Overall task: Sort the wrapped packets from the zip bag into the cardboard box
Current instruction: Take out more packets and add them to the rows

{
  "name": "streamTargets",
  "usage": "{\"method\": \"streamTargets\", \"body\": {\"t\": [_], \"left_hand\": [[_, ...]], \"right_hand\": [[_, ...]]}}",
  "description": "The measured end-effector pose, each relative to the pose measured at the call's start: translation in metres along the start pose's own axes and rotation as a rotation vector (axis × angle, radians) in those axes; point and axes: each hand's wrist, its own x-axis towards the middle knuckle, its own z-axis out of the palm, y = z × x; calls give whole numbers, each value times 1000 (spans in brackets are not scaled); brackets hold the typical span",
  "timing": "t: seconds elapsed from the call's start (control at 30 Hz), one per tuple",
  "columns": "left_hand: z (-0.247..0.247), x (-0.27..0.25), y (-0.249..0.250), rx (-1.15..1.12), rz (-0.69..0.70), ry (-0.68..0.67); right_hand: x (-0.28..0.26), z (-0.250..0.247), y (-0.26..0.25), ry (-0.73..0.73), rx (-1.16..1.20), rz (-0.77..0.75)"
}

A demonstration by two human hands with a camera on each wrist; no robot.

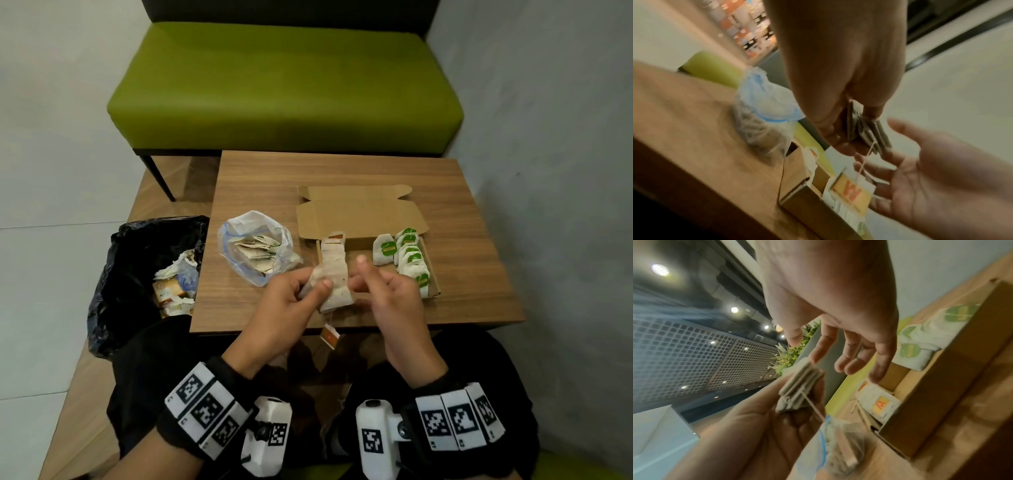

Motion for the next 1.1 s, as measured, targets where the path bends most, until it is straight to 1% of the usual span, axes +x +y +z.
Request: {"method": "streamTargets", "body": {"t": [0.03, 0.07, 0.17, 0.23, 0.4, 0.47, 0.57, 0.63, 0.7, 0.8, 0.9, 0.97, 1.03, 1.1], "left_hand": [[-1, 0, 0, -77, -39, 9], [-1, 1, -1, -137, -65, 11], [0, 3, -3, -245, -92, 23], [2, 5, -6, -293, -102, 32], [1, 3, -10, -394, -137, 18], [2, 2, -13, -395, -140, 42], [4, 3, -15, -335, -133, 104], [4, 3, -15, -340, -137, 117], [1, 3, -15, -352, -142, 117], [-5, 4, -17, -353, -146, 162], [-11, 4, -15, -342, -147, 199], [-16, 5, -13, -350, -159, 218], [-20, 6, -8, -362, -170, 204], [-22, 6, -2, -387, -177, 147]], "right_hand": [[1, -3, 1, 35, -15, -6], [1, -6, 1, 35, -24, 3], [-1, -7, 2, -80, -55, 86], [-2, -6, 3, -103, -71, 87], [1, -10, 5, -34, -49, 74], [2, -10, 5, -37, -39, 71], [-1, -7, 6, -90, -51, 63], [0, -5, 9, -75, -53, 50], [2, -6, 11, -29, -38, 57], [4, -10, 9, 11, 72, 73], [4, -17, 6, 33, 214, 16], [5, -21, 5, 49, 253, -24], [6, -22, 6, 55, 262, -45], [5, -20, 7, 52, 248, -58]]}}
